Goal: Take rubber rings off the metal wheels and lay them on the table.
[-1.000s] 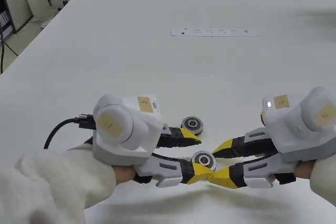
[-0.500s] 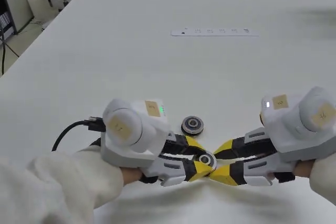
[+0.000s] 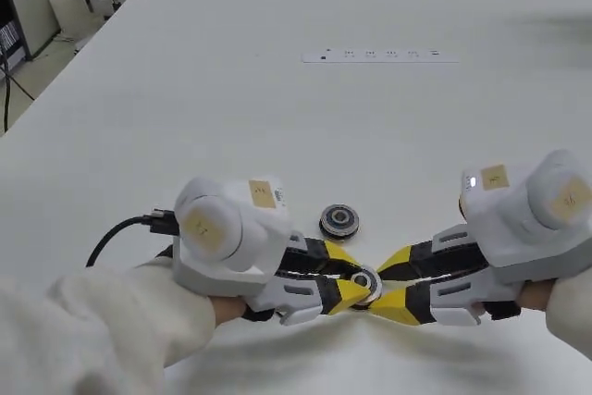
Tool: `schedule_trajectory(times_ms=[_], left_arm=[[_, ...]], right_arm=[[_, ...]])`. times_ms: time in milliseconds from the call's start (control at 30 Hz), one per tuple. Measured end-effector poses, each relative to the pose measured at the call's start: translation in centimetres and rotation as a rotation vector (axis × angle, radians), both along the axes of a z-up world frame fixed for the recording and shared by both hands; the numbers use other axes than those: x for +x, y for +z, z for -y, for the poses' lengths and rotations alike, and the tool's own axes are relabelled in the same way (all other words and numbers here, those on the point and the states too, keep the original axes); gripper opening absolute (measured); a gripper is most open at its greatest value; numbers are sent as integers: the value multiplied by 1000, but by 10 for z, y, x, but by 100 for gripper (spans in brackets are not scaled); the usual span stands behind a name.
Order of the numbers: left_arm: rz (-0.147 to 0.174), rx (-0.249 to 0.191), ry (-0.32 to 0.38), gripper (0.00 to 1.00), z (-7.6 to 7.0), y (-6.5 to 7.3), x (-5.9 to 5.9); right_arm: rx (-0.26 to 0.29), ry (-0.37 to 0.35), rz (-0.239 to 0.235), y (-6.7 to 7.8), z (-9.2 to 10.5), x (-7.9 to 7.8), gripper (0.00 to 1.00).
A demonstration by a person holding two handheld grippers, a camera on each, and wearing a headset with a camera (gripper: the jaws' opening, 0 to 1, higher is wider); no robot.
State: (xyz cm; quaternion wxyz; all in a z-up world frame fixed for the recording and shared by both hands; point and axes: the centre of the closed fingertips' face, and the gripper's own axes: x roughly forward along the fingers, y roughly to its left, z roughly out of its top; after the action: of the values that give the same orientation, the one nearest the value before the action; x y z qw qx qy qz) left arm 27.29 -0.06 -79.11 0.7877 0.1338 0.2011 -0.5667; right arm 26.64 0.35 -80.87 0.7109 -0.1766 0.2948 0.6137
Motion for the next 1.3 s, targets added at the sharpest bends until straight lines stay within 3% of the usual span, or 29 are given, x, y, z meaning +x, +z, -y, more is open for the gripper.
schedule_trajectory(times_ms=[333, 433, 467, 733, 800, 867, 1067, 1167, 1300], left_arm=[[15, -4, 4, 14, -1, 0, 1], [15, -5, 5, 14, -1, 0, 1], [16, -6, 5, 14, -1, 0, 1], [16, -9, 6, 14, -2, 0, 1], [15, -10, 6, 14, -2, 0, 1], [14, -13, 6, 14, -2, 0, 1], [16, -18, 3, 14, -2, 0, 1], [16, -19, 3, 14, -2, 0, 1], [16, -20, 2, 14, -2, 0, 2]], right_arm=[[-13, -6, -10, 0, 3, 1, 13], [-30, -19, -4, -2, 6, 5, 3], [-26, -25, -18, -2, 6, 5, 3], [-39, -31, -6, -3, 5, 8, 0], [-39, -42, -21, -3, 5, 9, 0], [-34, -81, -67, -4, 6, 9, 0], [-25, -120, -113, -4, 7, 10, 0], [-5, -156, -161, -5, 8, 10, 0], [33, -229, -259, -3, 8, 9, 0]])
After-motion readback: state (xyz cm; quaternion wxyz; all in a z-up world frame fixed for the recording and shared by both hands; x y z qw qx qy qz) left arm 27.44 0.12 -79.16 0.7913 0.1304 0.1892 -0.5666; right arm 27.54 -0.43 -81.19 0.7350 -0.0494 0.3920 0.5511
